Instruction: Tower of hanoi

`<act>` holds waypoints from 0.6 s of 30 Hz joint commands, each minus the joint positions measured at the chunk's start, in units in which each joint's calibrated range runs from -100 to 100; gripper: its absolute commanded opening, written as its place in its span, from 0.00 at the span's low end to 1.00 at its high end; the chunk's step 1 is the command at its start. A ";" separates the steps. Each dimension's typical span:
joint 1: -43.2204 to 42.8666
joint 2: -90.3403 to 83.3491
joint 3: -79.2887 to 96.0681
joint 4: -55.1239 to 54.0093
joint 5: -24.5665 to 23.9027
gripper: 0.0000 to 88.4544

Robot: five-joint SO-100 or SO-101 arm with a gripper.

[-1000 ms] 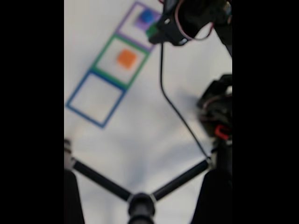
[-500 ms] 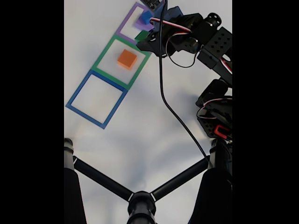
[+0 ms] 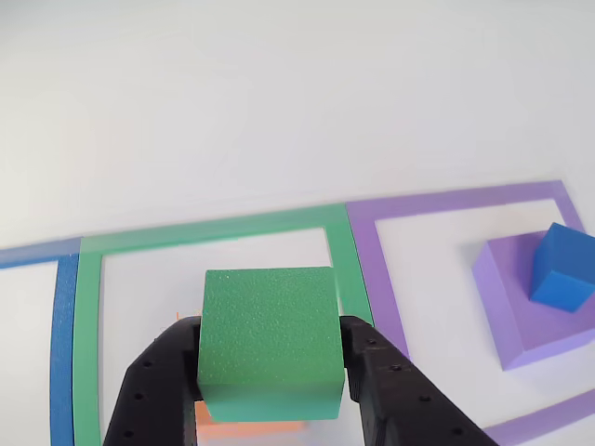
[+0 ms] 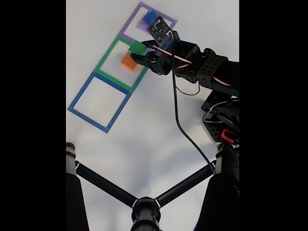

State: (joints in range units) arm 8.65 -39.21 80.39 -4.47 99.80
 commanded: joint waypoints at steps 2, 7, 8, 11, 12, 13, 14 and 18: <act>-0.22 7.64 0.08 -12.24 0.20 0.09; -1.29 16.13 -0.01 -22.12 0.20 0.08; -1.60 17.10 -0.01 -23.33 0.20 0.08; -2.89 19.74 0.53 -27.54 0.20 0.08; -3.35 20.70 0.71 -29.16 0.20 0.08; -3.73 21.66 0.89 -30.53 0.20 0.08; -4.04 22.78 0.99 -32.07 0.20 0.08; -4.19 25.99 1.35 -35.07 0.20 0.08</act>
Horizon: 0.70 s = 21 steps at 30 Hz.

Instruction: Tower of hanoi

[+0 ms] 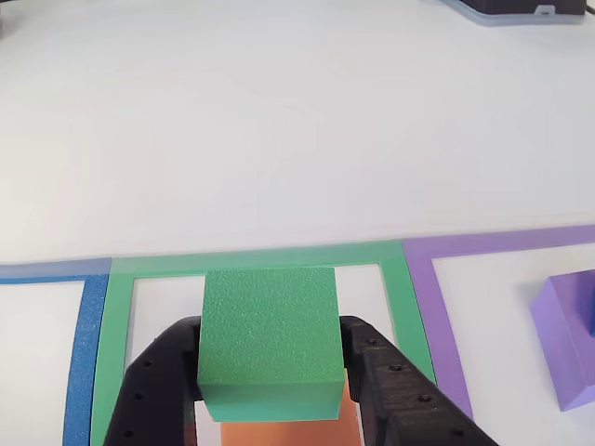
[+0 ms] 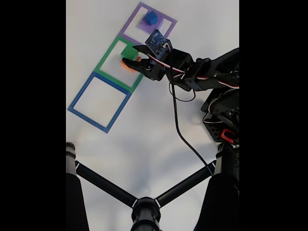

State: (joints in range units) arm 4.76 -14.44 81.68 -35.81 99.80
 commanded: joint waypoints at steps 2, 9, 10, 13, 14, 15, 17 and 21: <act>-0.07 2.26 0.79 -5.26 0.20 0.08; 1.30 5.55 0.60 -7.61 0.20 0.08; 1.38 6.19 0.24 -7.85 0.20 0.08; 1.38 8.67 -1.12 -10.04 0.20 0.08; 1.38 9.23 -1.67 -10.12 0.20 0.08; 1.38 9.71 -2.21 -10.28 0.20 0.08; 1.38 10.76 -3.21 -10.61 0.20 0.08; 1.38 12.52 -4.21 -11.09 0.20 0.09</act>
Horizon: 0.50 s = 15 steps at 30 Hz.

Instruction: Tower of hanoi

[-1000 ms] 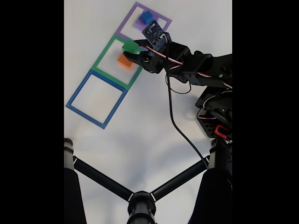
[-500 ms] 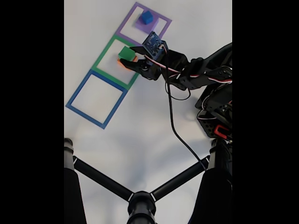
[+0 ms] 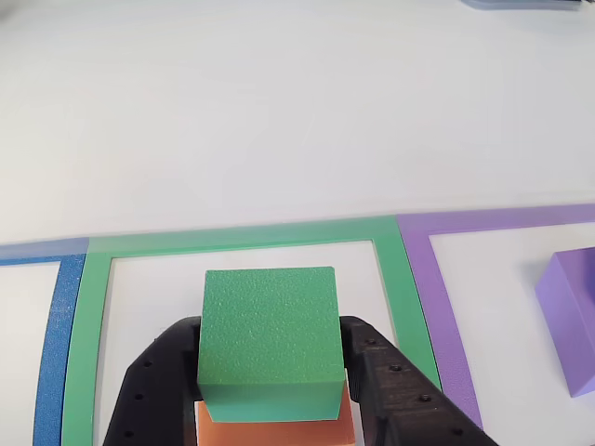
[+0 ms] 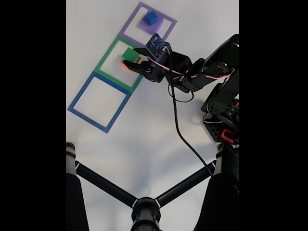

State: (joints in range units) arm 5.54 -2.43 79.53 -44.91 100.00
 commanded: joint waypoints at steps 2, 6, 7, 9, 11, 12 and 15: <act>0.67 1.07 -1.88 -2.64 0.00 0.12; 0.75 1.31 -0.06 -4.34 0.00 0.16; 0.67 1.31 0.39 -4.82 0.00 0.17; 0.52 1.31 1.03 -5.47 0.00 0.20; 0.52 1.31 1.39 -5.96 0.00 0.23; 0.45 1.31 1.48 -6.12 0.00 0.24; 0.45 1.23 1.66 -6.60 0.00 0.25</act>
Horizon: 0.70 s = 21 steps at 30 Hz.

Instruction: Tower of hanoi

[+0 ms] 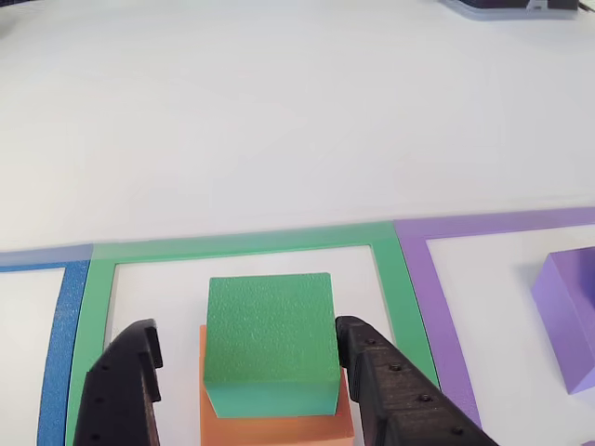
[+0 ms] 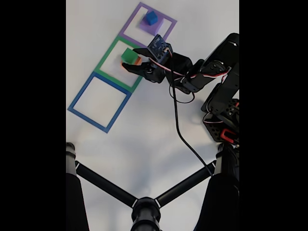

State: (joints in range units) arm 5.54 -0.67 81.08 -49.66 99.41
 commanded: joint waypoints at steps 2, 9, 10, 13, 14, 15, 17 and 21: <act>0.45 -0.85 0.02 -2.18 0.59 0.26; 1.36 -11.83 -2.79 10.61 0.59 0.30; 1.82 -14.71 -3.61 14.82 0.59 0.30; 2.81 -22.81 -7.43 27.77 0.59 0.29; 3.04 -25.21 -9.52 32.63 0.59 0.28; 3.34 -27.53 -12.42 38.29 0.59 0.28; 4.18 -30.82 -18.51 49.14 0.59 0.22; 7.08 -35.79 -23.87 61.93 0.59 0.02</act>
State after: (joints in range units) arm 9.82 -30.06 63.27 0.20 100.00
